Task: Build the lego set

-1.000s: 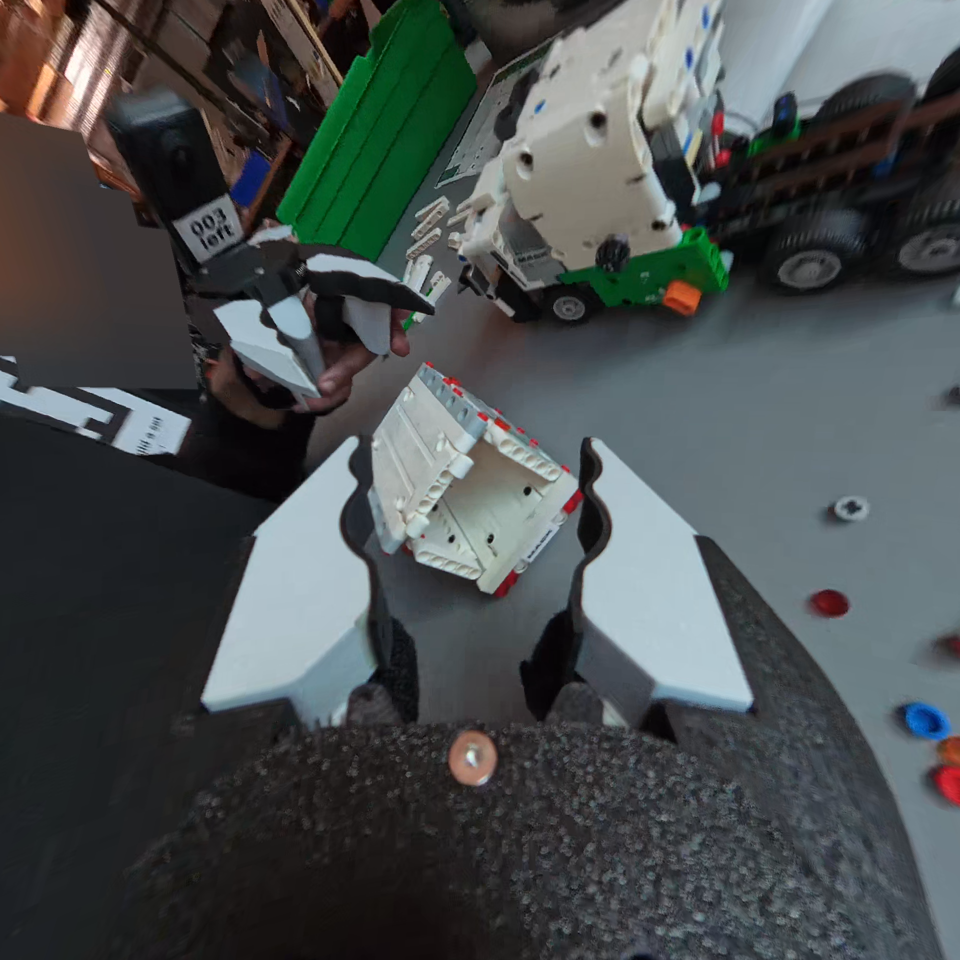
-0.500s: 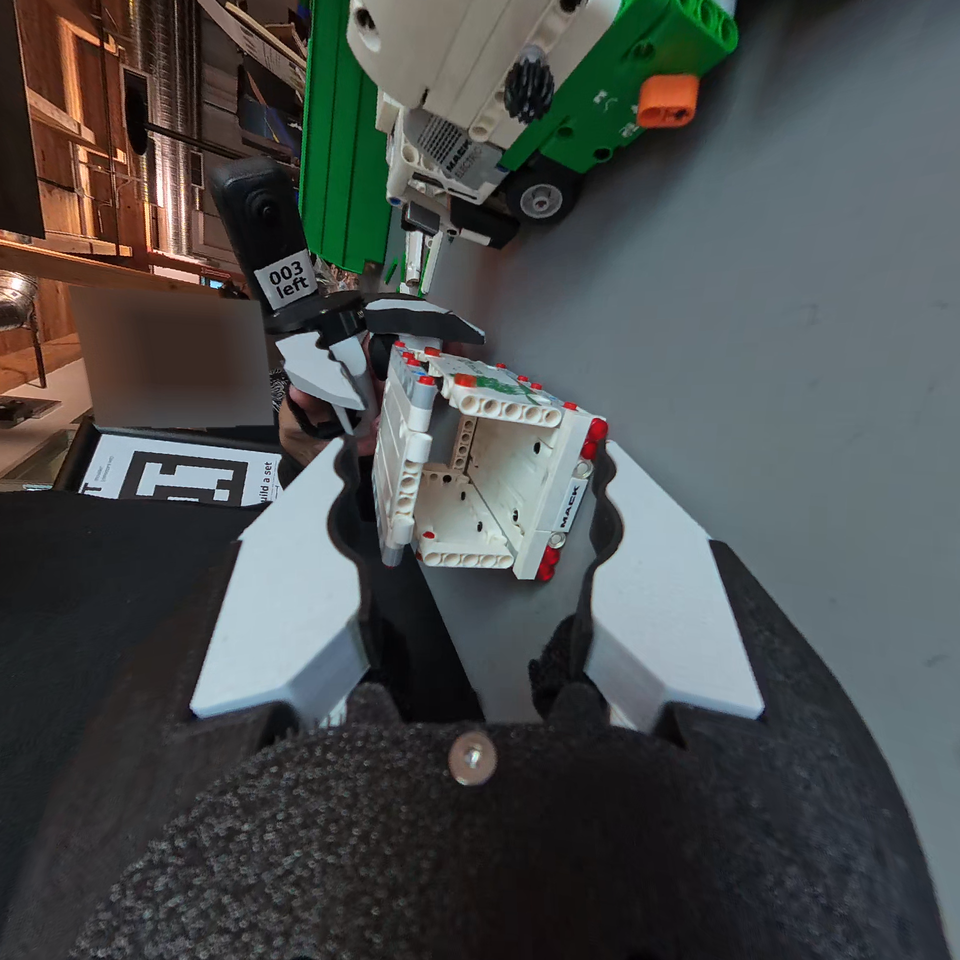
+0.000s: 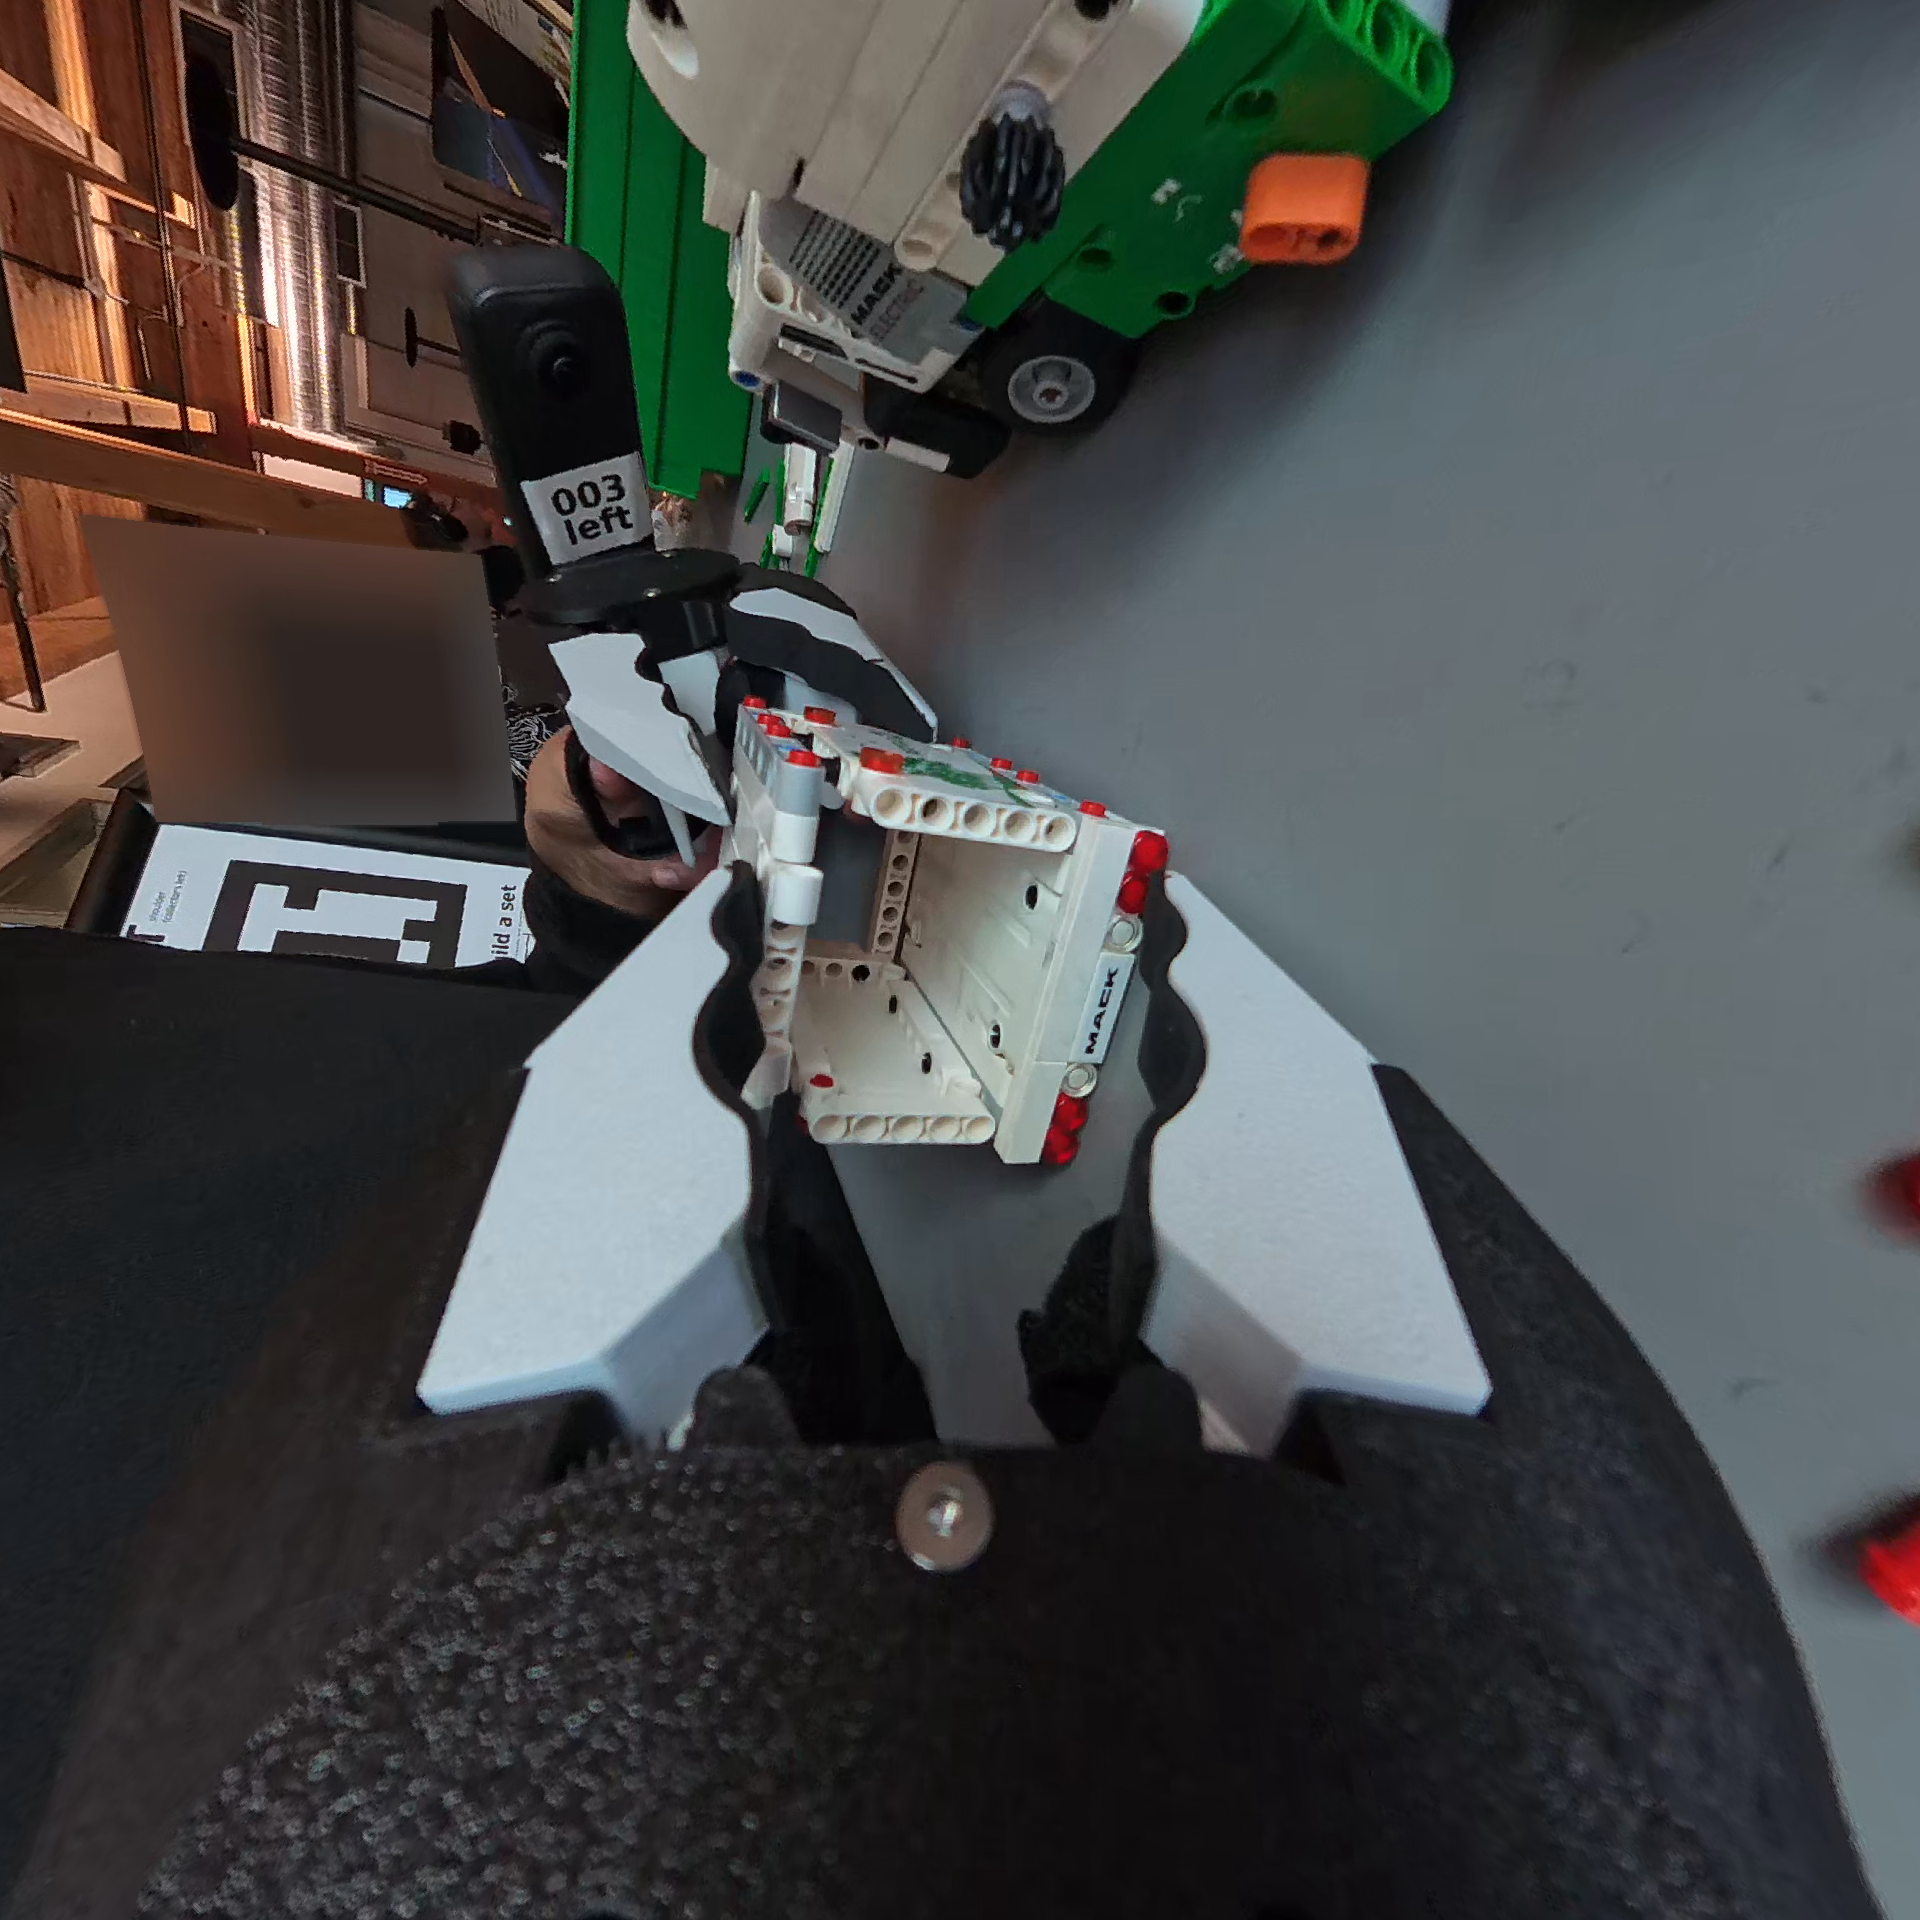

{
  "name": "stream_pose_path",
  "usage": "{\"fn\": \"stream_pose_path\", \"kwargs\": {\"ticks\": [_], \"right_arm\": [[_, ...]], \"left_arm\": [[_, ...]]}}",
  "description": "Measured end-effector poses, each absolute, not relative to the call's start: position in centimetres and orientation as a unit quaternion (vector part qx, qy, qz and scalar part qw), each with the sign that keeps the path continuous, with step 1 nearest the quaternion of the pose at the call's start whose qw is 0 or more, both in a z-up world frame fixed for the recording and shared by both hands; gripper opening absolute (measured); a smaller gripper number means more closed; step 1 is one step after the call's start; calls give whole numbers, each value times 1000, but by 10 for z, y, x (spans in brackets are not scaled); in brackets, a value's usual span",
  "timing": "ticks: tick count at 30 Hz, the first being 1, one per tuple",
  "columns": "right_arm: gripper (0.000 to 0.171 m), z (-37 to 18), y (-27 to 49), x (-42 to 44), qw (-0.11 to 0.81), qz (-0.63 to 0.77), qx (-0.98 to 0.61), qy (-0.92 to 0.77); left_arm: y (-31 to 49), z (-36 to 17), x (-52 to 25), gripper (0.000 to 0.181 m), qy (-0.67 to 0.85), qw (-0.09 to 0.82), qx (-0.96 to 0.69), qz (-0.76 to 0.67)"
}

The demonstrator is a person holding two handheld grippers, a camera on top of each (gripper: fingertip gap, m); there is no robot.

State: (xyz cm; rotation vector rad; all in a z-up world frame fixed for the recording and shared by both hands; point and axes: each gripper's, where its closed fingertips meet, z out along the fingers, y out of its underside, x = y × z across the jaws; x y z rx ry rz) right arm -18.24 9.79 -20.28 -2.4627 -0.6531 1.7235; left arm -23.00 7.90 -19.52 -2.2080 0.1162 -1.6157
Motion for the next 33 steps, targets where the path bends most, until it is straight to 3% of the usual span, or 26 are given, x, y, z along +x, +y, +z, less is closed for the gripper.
{"fn": "stream_pose_path", "kwargs": {"ticks": [14, 21, 27, 33], "right_arm": [[72, -202, 97, -184, 20, 571, -796, -203], [72, -191, 97, -183, 17, 579, -789, -203], [75, -201, 91, -184, -5, 556, -799, -226], [73, -202, 91, -185, -3, 547, -804, -235]], "left_arm": [[79, -189, -234, 46, 64, 232, -788, -567], [68, -195, -256, 58, 57, 256, -832, -488], [67, -201, -244, 67, 8, 226, -823, -520], [69, -200, -245, 63, -6, 241, -820, -519]]}}
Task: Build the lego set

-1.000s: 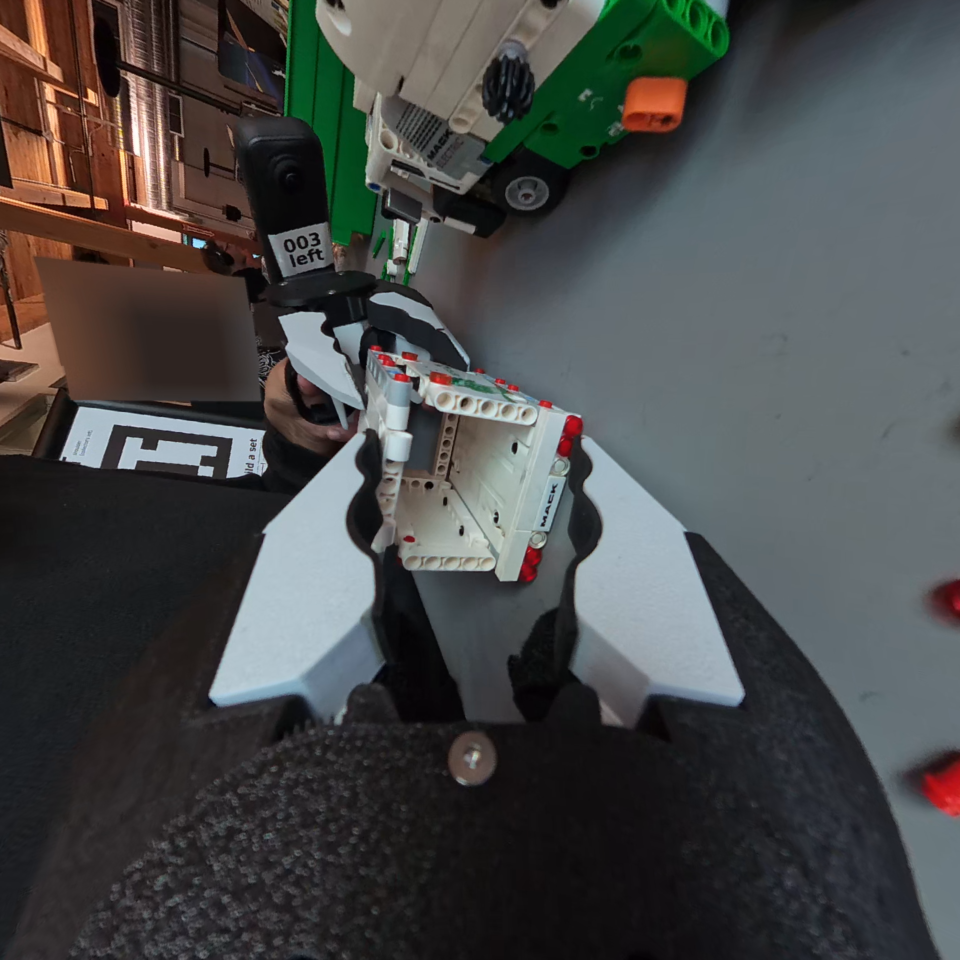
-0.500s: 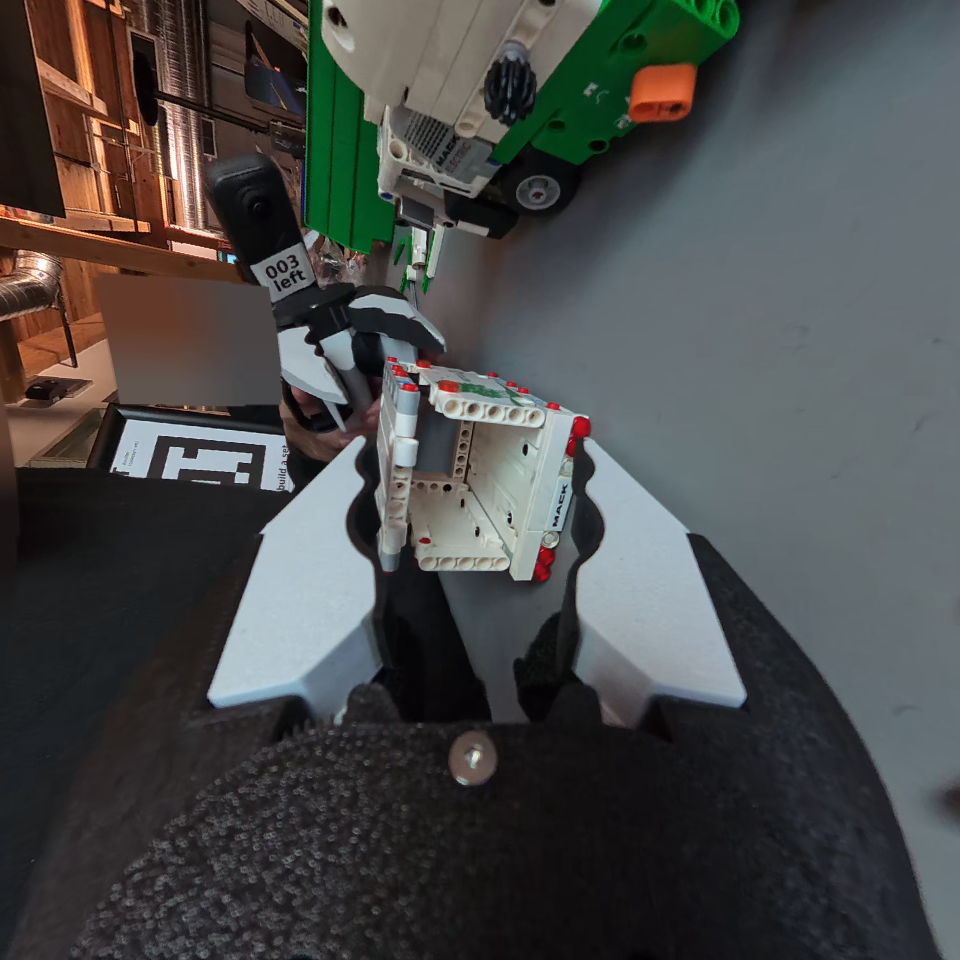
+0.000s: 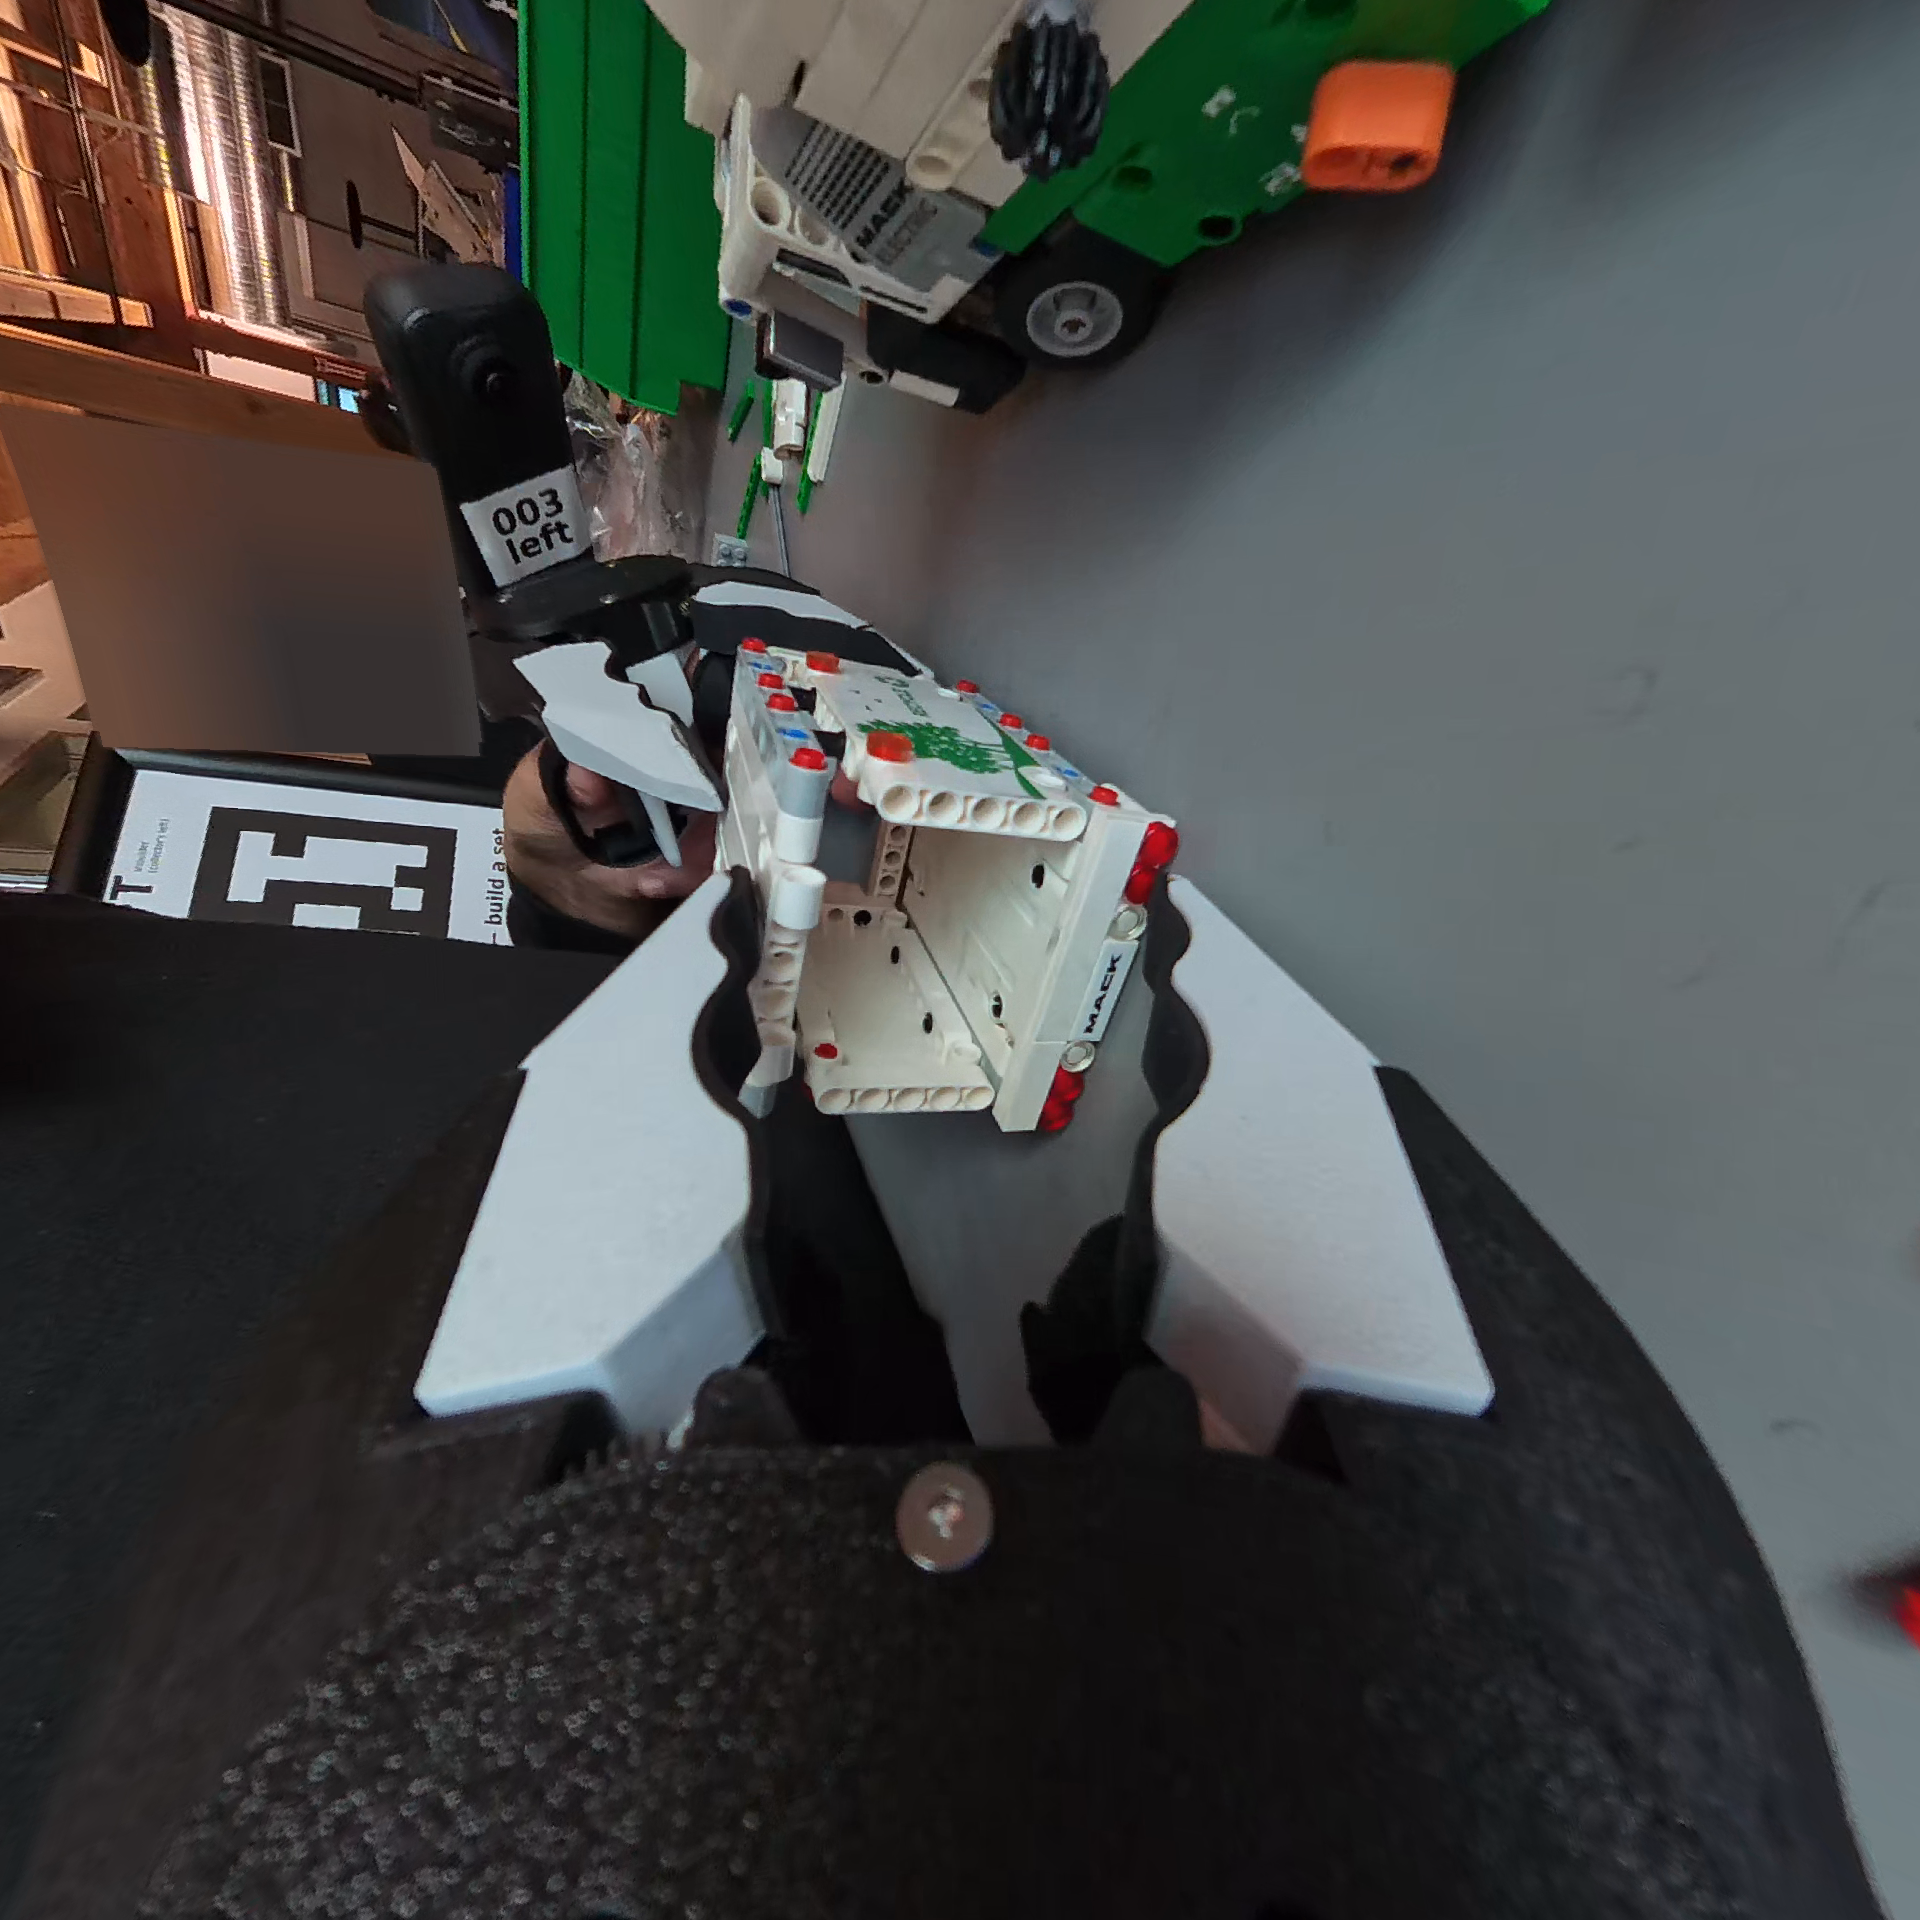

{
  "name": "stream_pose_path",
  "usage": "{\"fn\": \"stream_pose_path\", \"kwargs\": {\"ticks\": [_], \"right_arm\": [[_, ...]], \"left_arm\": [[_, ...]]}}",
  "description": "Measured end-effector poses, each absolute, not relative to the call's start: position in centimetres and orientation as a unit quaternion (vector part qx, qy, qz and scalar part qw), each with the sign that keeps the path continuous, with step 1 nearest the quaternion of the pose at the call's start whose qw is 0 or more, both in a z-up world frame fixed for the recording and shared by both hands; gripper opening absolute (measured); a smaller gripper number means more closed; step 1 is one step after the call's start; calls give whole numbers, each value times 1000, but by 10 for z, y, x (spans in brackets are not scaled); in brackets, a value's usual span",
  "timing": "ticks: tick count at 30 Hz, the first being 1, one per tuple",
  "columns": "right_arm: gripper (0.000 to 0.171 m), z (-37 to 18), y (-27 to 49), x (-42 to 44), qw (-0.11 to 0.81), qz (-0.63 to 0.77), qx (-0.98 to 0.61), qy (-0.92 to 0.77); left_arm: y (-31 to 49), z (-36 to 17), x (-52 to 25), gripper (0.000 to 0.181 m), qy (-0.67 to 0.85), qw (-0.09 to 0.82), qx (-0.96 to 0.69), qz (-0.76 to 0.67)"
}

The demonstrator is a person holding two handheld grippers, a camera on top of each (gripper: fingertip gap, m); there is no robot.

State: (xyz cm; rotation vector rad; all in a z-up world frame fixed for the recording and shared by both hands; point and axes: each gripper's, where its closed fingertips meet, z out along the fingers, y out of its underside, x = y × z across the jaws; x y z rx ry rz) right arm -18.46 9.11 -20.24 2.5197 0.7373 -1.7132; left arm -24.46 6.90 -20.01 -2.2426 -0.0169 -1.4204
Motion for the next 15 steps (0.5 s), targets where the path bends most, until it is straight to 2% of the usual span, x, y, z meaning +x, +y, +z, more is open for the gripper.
{"fn": "stream_pose_path", "kwargs": {"ticks": [7, 12, 14, 15], "right_arm": [[73, -196, 92, -188, -27, -569, 784, 247], [73, -172, 103, -194, -171, -549, 746, 335], [56, -166, 108, -193, -228, -530, 730, 366], [54, -162, 107, -193, -244, -529, 719, 378]], "left_arm": [[75, -186, -249, 62, 26, 328, -810, -485], [74, -171, -250, 61, 80, 406, -794, -445], [72, -173, -248, 57, 103, 426, -793, -423], [70, -174, -244, 53, 114, 432, -790, -420]]}}
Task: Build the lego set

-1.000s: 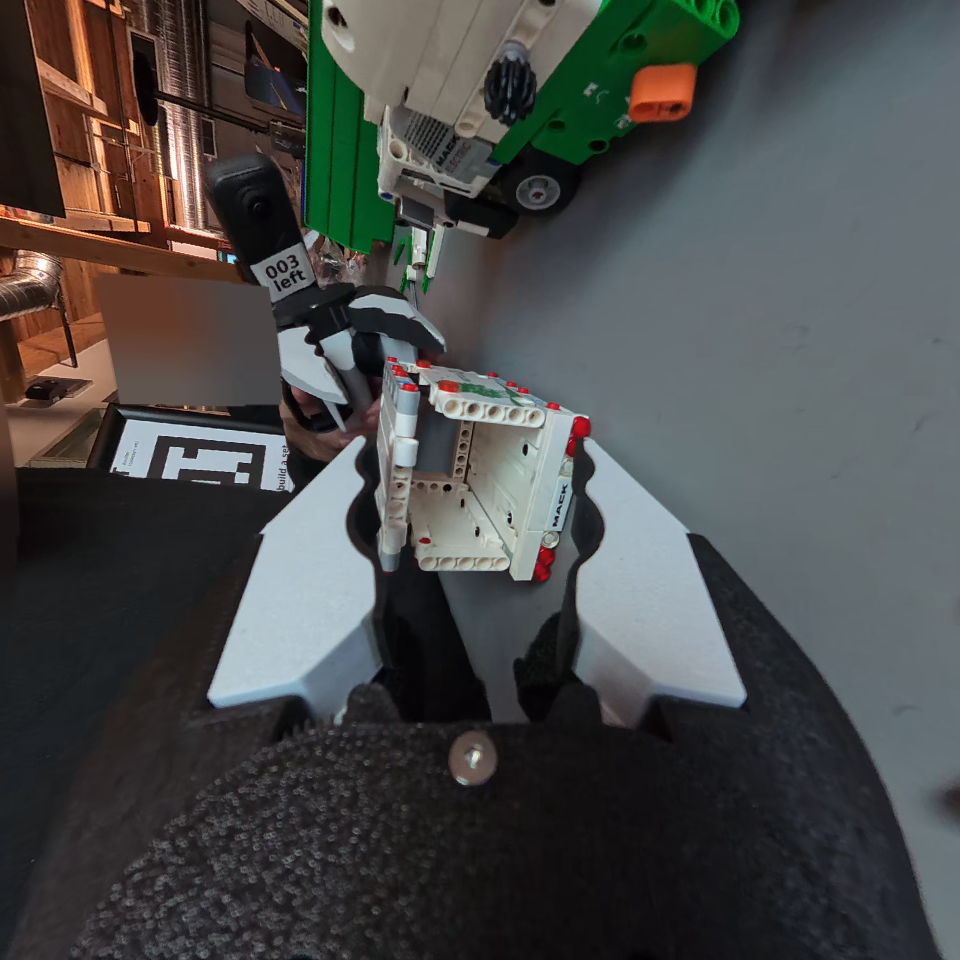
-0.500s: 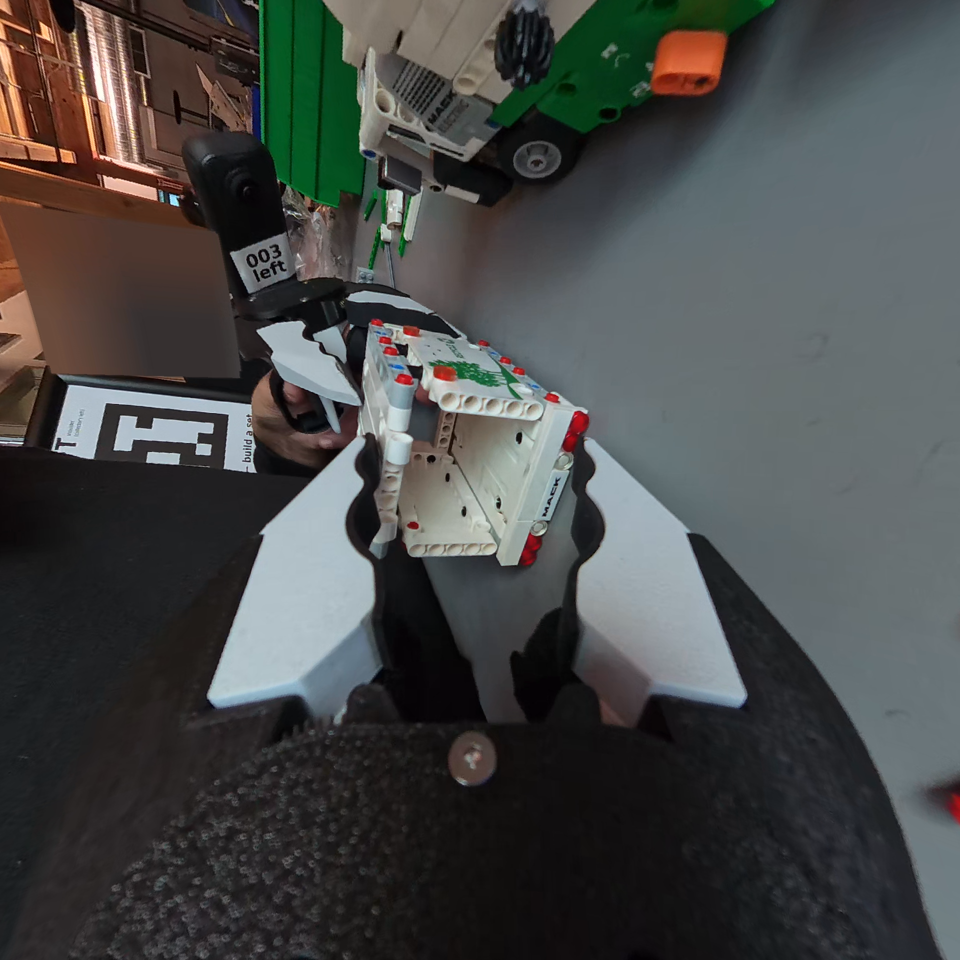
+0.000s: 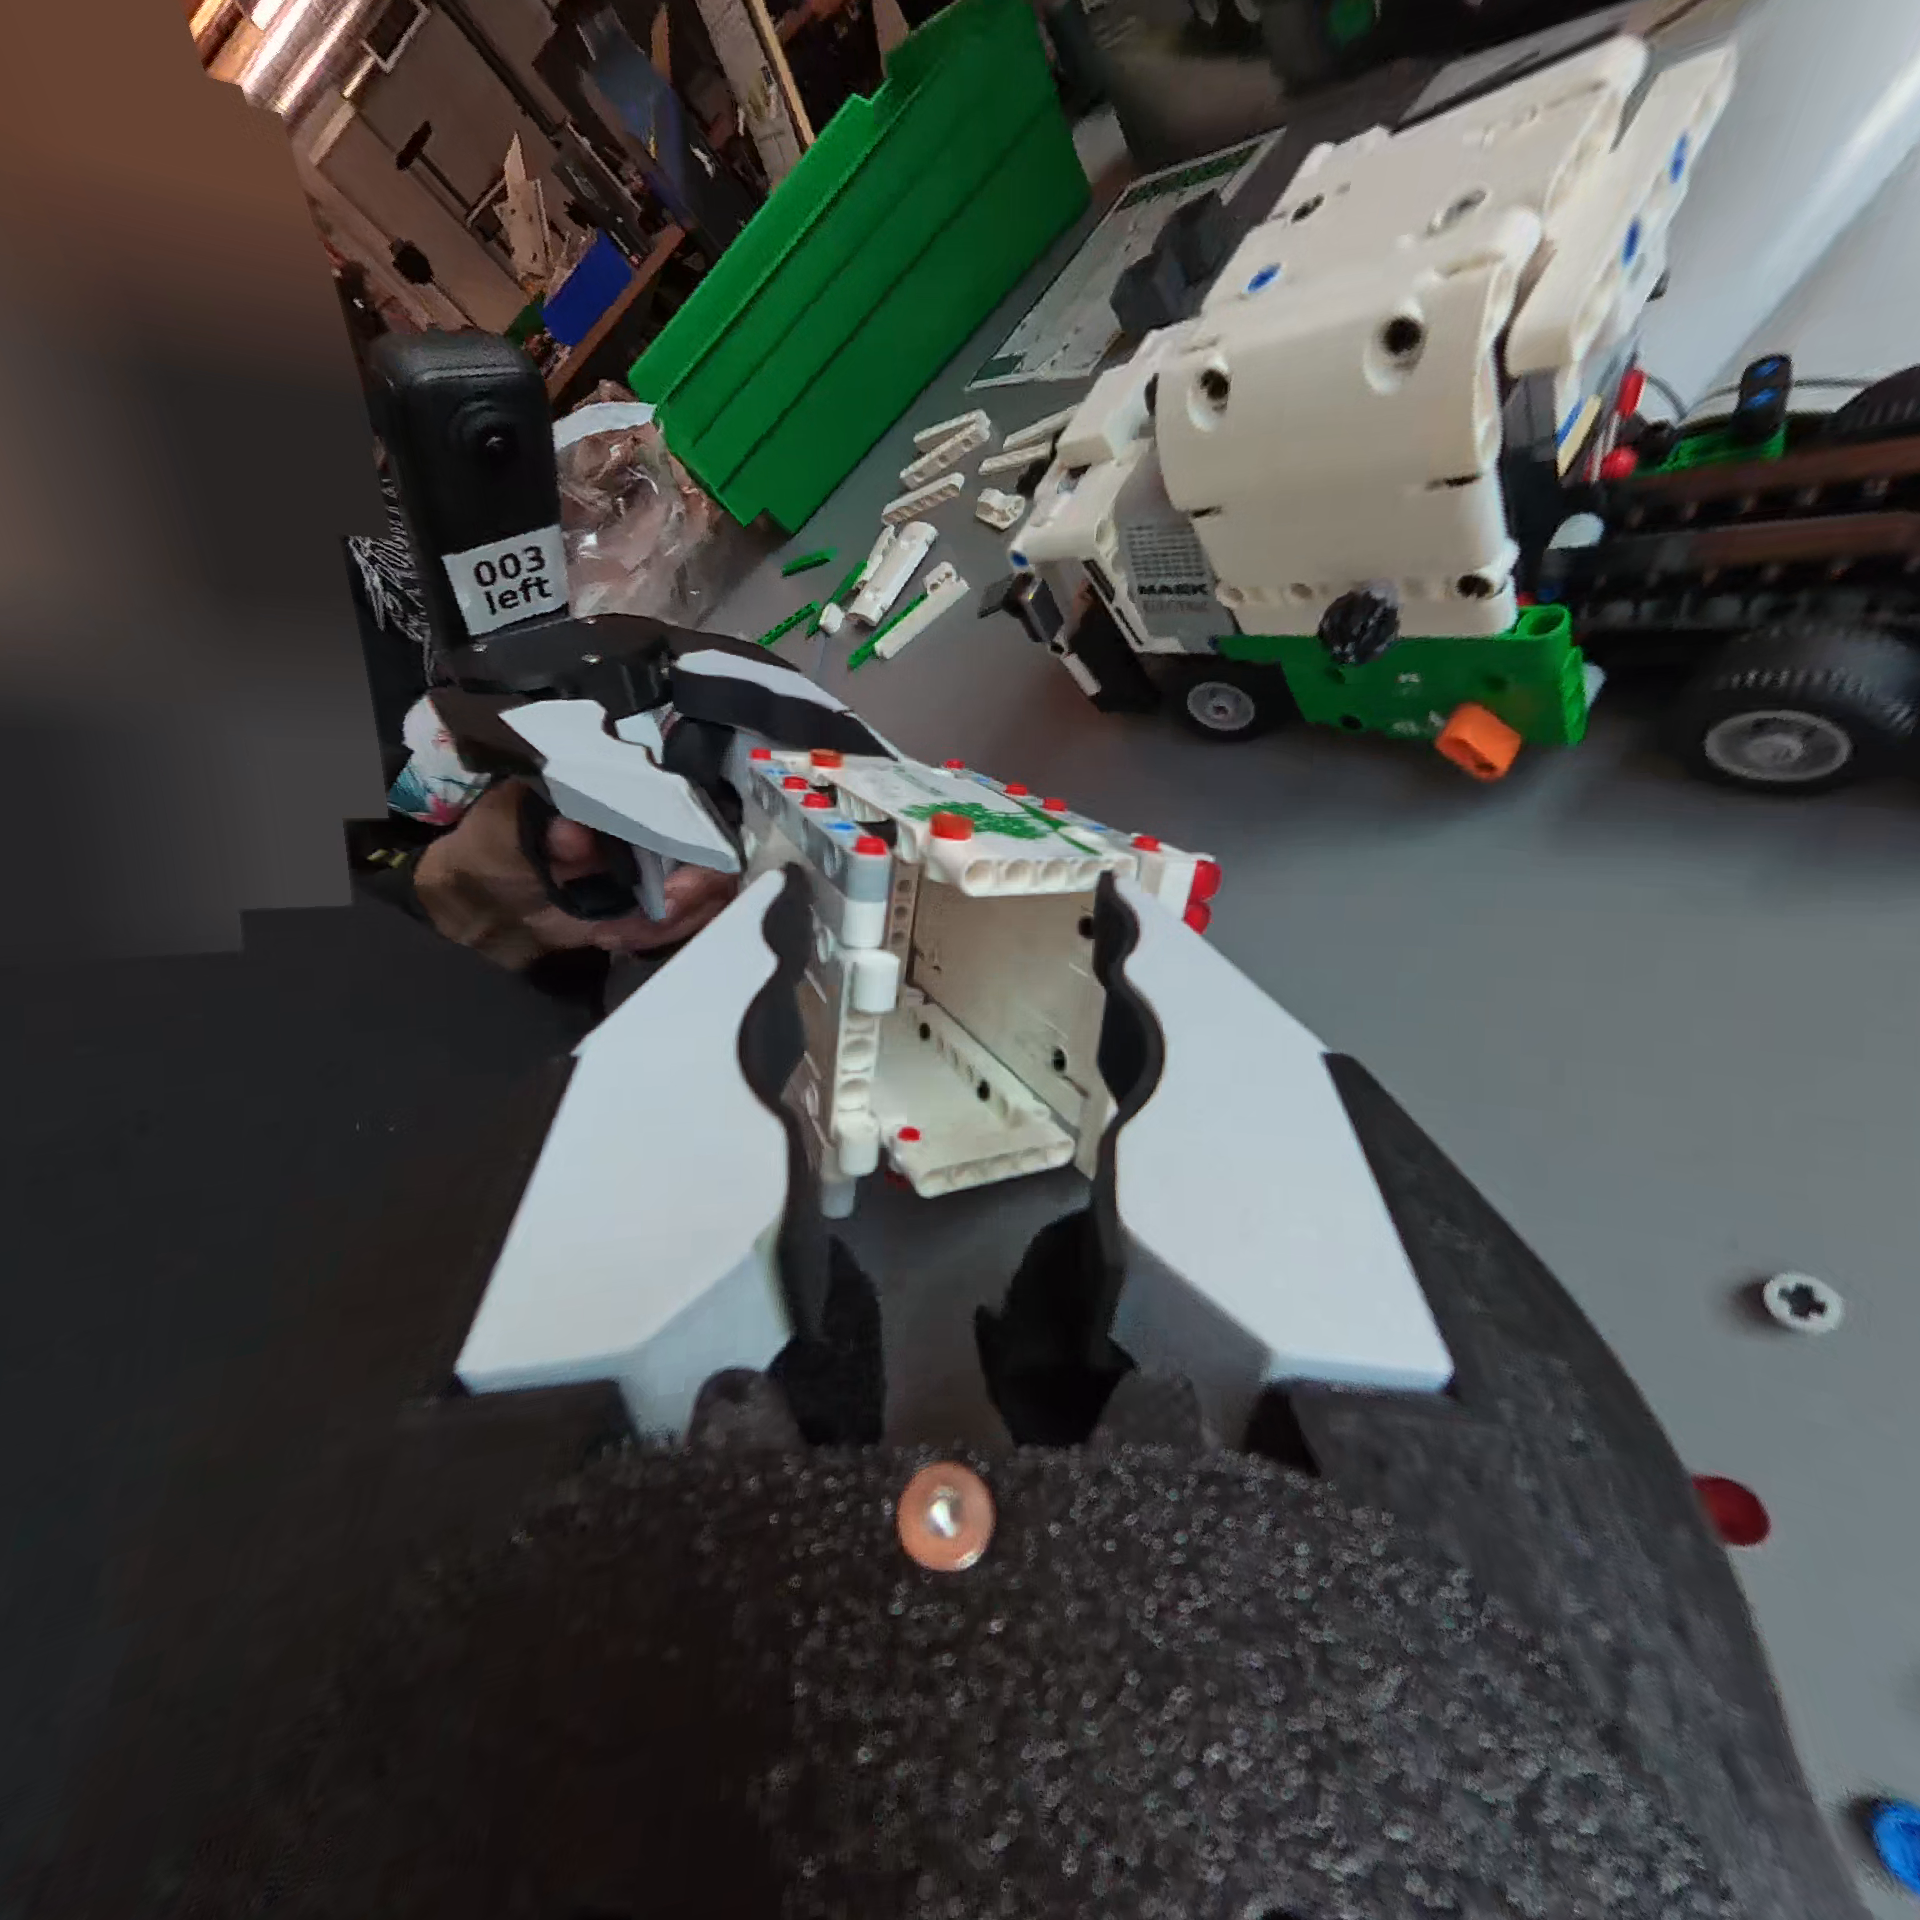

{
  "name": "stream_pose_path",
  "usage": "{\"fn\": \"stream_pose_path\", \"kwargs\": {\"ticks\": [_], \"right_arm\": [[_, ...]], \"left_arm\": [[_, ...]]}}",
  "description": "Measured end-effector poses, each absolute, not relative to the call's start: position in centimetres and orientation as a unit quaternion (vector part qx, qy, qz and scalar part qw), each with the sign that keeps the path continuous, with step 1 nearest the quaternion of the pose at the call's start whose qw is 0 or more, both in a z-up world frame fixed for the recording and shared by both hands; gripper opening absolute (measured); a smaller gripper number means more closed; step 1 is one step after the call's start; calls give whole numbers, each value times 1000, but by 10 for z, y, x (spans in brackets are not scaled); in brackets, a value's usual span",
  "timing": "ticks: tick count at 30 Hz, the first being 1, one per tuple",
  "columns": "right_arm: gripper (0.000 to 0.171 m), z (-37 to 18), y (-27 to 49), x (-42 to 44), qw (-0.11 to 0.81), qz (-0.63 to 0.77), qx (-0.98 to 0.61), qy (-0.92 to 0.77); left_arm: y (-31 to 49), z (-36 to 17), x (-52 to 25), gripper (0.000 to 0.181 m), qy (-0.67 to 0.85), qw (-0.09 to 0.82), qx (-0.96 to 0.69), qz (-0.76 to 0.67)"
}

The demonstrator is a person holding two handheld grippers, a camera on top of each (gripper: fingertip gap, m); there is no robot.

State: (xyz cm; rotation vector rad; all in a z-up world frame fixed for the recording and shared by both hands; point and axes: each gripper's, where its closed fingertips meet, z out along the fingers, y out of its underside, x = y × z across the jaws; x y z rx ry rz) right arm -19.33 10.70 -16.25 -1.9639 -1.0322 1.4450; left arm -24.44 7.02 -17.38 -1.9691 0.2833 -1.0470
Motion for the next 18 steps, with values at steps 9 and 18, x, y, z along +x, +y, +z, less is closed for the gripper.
{"fn": "stream_pose_path", "kwargs": {"ticks": [9, 18], "right_arm": [[56, -176, 102, -196, 195, 541, -728, -374], [20, -173, 97, -205, 116, 614, -702, -342]], "left_arm": [[75, -178, -237, 55, 95, 417, -798, -424], [76, -189, -235, 55, 158, 368, -819, -411]]}}
